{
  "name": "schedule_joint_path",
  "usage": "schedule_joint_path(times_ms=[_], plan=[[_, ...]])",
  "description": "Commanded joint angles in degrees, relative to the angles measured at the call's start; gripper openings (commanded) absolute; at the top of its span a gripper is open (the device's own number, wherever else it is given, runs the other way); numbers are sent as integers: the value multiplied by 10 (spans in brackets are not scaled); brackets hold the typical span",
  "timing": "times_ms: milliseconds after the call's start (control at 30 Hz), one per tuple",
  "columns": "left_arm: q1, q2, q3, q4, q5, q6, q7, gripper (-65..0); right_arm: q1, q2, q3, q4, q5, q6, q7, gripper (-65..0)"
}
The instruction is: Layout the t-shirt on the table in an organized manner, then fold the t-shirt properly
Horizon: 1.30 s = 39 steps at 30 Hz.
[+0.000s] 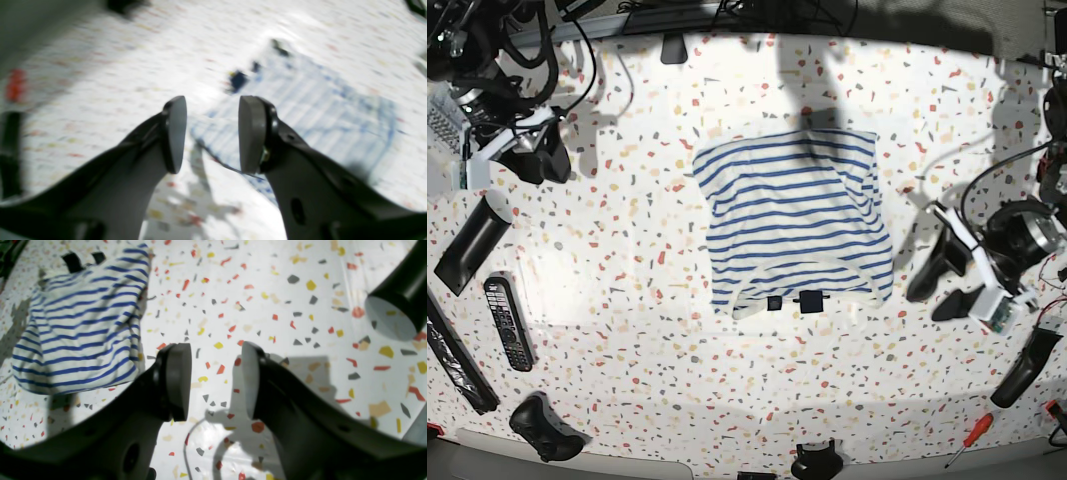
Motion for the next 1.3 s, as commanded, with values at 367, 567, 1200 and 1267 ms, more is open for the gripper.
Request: schedule_joint_path(times_ms=[367,567,1200,1267], plan=[[-72,-8,-9,8,43,9,-72,-422,1,7,2,12,14,5,7,-407],[-78,-8,-9,0,49,9,-16,-422,8,6,2,12,15,5,9,-407],[-95,-6,-9,-327,125,14,-253,-422,24,6,2,12,15,5,138,-407],[-102,-7,-9,-339,125,14,-235,-422,23,6,2,12,17,5,145,-407]])
